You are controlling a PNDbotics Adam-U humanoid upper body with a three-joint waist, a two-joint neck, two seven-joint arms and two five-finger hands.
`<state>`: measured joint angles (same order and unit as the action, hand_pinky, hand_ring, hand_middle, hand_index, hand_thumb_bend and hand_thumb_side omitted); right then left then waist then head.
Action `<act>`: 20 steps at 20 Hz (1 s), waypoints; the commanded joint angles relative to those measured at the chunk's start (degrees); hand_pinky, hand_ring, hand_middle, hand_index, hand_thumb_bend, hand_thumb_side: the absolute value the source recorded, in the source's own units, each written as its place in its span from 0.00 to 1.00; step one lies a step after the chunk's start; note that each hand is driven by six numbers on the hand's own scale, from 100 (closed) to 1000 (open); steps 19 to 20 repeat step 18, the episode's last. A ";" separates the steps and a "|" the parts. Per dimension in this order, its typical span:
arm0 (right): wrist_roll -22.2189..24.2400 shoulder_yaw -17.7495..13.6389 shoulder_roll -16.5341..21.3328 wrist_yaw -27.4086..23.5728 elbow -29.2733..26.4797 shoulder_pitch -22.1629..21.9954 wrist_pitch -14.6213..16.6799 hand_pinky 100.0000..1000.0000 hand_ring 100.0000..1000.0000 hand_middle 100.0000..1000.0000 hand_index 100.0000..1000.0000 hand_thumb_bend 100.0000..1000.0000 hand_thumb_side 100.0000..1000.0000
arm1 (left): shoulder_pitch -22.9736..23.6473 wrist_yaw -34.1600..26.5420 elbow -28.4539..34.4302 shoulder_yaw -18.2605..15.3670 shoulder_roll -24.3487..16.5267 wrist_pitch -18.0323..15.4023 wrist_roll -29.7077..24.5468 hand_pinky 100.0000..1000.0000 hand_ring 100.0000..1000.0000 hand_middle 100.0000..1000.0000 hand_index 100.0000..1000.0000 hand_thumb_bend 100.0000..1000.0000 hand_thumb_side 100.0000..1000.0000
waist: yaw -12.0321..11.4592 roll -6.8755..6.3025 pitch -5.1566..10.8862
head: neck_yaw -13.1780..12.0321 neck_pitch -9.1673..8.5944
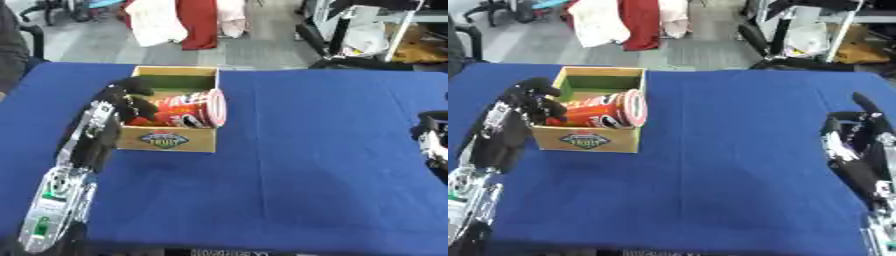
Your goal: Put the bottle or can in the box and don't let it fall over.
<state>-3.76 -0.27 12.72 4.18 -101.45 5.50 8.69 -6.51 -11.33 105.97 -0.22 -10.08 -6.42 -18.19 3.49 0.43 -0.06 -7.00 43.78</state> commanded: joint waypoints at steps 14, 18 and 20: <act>-1.13 0.23 -0.08 -0.62 -0.95 0.42 0.04 0.56 0.54 0.59 0.94 0.03 0.32 | -0.59 0.14 1.01 -0.27 -0.58 0.02 0.29 0.56 0.56 0.63 0.81 0.00 0.74 | 0.03 -0.11 0.43 | -0.39 0.34; -1.28 0.09 -0.08 -0.56 -1.09 0.40 -0.01 0.55 0.54 0.58 0.94 0.02 0.32 | -0.53 0.26 0.96 -0.28 -0.57 0.06 0.35 0.56 0.56 0.63 0.80 0.00 0.74 | 0.00 -0.08 0.40 | -0.20 0.34; -1.28 0.09 -0.08 -0.56 -1.09 0.40 -0.01 0.55 0.54 0.58 0.94 0.02 0.32 | -0.53 0.26 0.96 -0.28 -0.57 0.06 0.35 0.56 0.56 0.63 0.80 0.00 0.74 | 0.00 -0.08 0.40 | -0.20 0.34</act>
